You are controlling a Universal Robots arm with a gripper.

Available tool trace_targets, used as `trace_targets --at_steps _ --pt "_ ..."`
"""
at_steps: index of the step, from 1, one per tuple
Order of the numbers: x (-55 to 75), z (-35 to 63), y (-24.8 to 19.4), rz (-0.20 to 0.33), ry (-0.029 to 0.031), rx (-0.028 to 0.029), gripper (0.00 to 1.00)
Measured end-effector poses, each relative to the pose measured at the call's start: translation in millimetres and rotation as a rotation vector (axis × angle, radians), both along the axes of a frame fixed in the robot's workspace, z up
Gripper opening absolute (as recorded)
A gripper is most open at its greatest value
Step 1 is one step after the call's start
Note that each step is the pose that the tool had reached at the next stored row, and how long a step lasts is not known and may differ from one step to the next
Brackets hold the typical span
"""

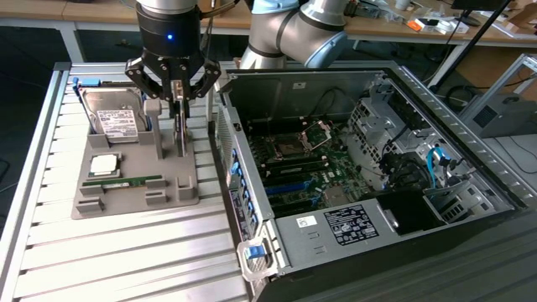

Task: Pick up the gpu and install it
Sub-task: 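Pick up the gpu and move the gpu toward the slot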

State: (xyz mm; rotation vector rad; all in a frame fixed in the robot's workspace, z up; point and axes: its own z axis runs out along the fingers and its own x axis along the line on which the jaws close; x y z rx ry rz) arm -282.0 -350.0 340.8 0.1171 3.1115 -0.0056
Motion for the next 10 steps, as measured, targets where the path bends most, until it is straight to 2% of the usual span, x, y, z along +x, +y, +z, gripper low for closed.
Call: trace_targets --at_steps 10 --pt "0.0 5.7 0.0 0.000 0.0000 0.0002 0.27"
